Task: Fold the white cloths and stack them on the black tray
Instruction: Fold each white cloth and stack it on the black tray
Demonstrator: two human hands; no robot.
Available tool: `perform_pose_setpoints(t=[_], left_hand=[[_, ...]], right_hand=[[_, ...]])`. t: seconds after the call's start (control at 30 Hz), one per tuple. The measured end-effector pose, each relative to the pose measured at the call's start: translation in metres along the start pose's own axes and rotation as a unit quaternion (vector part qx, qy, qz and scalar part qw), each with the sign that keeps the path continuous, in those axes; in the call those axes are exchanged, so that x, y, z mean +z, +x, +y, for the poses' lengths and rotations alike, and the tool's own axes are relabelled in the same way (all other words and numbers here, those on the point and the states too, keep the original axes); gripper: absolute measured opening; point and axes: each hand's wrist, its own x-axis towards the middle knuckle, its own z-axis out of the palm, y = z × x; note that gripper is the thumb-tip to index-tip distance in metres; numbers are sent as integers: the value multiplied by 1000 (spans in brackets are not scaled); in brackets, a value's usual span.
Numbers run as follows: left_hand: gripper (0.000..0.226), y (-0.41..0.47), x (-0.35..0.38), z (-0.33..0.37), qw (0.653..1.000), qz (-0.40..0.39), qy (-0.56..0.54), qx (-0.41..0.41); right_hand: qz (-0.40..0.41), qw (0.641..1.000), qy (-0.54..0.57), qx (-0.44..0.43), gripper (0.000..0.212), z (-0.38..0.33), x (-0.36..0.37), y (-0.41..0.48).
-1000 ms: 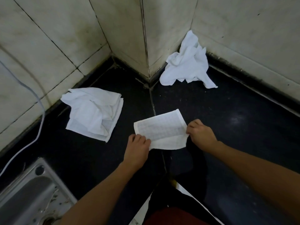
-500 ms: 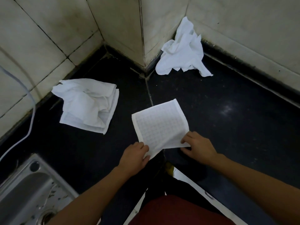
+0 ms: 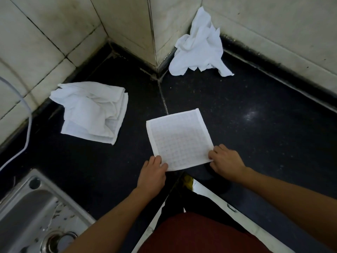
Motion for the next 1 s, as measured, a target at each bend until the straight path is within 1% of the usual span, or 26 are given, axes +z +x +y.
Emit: perform_pose_setpoints(t=[0.03, 0.13, 0.23, 0.3, 0.4, 0.47, 0.5, 0.57, 0.6, 0.67, 0.7, 0.73, 0.8, 0.9, 0.97, 1.0], left_hand=[[23, -1, 1, 0, 1000, 0, 3, 7], [24, -10, 2, 2, 1000, -2, 4, 27], [28, -17, -3, 1, 999, 11, -25, 36], [35, -21, -8, -1, 998, 21, -39, 36], [42, -21, -14, -7, 998, 32, -53, 33], [36, -20, -17, -14, 997, 34, -60, 30], [28, -19, -18, -16, 996, 38, -74, 34], [5, -20, -18, -19, 990, 45, -134, 31], [4, -20, -20, -20, 983, 46, -176, 11], [14, -19, -26, -21, 958, 32, -279, -57], [19, -17, -32, -21, 933, 28, -343, -105], [22, -13, -37, -22, 900, 28, -406, -154], [27, 0, -40, -29, 841, 40, -486, -233], [38, 25, -37, -41, 784, 66, -539, -302], [34, 40, -34, -47, 752, 76, -562, -336], [32, 47, -33, -49, 740, 75, -571, -348]], right_hand=[[20, 1000, 7, -12, 13, 1, 2, -5], [72, 996, 29, -38, 22, 0, 5, -15], [88, 992, 71, -49, 15, 0, -5, -18], [77, 989, 119, -34, 7, 1, -14, -19], [38, 977, 206, 29, 6, 5, -29, -16], [37, 964, 258, 48, 4, 8, -37, -13], [33, 958, 278, 55, 5, 10, -39, -10], [18, 941, 331, 74, 5, 16, -43, -4], [10, 925, 369, 88, 4, 19, -44, 0], [3, 886, 448, 115, 3, 25, -47, 8], [5, 866, 483, 128, 2, 27, -49, 14], [11, 846, 514, 142, 3, 27, -51, 20], [32, 812, 557, 171, 6, 26, -52, 34], [62, 793, 565, 221, 11, 21, -48, 59], [81, 797, 545, 245, 15, 18, -44, 76], [87, 808, 525, 254, 15, 17, -43, 82]])
